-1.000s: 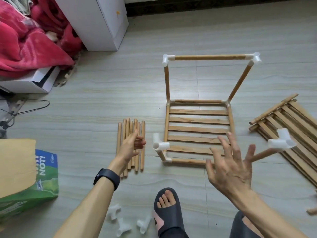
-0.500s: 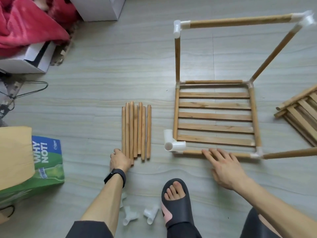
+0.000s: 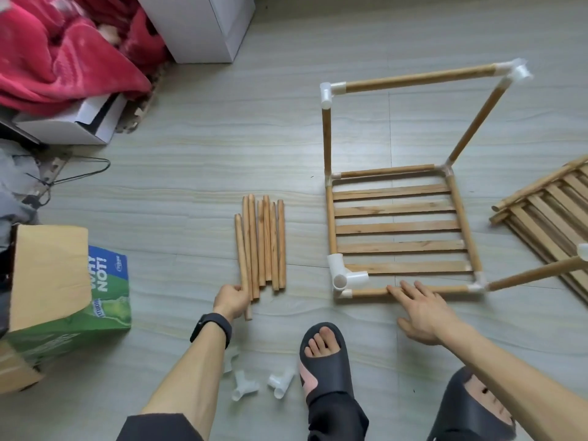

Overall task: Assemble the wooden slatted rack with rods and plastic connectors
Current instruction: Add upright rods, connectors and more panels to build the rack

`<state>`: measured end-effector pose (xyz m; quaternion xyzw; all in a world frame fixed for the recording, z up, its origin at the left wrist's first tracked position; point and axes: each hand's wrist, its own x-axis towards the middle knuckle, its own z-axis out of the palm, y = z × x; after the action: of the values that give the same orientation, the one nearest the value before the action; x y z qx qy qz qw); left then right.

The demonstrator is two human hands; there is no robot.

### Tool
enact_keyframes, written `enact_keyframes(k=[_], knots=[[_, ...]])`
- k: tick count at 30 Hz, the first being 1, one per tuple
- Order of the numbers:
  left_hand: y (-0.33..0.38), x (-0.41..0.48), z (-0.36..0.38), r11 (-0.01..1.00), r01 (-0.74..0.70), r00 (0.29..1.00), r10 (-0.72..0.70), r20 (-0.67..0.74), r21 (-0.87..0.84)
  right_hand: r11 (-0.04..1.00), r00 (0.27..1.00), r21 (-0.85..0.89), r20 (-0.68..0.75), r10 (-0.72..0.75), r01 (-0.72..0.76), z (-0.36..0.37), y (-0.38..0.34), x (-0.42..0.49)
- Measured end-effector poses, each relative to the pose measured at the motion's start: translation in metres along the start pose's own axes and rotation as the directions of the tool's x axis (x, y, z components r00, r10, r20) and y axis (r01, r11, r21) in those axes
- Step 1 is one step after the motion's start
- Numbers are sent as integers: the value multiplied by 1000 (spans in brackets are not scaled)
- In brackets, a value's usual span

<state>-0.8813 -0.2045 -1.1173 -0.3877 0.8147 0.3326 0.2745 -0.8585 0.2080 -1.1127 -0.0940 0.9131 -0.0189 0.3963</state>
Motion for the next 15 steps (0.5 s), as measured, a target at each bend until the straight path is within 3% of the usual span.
enact_keyframes(k=[2,4,6,9,12,15], knots=[[10,-17,-12,985,-41,999,45,18,-168,996,1000,88,-11,-1,2,-8,1,-8],[28,-40,-32,952,-135,990,143,7,-276,955,998,295,-65,6,13,-28,-3,-20],[52,-68,-53,907,-317,947,320,-35,-278,822,984,565,-174,38,68,-55,-9,-39],[93,-122,-71,764,-626,779,624,-69,-154,417,948,881,-294,118,221,-103,-20,-79],[131,-176,-65,531,-846,531,847,-19,35,-37,931,934,-351,101,356,-140,-31,-118],[156,-212,-43,317,-940,329,940,93,128,-257,901,864,-411,141,434,-153,-35,-148]])
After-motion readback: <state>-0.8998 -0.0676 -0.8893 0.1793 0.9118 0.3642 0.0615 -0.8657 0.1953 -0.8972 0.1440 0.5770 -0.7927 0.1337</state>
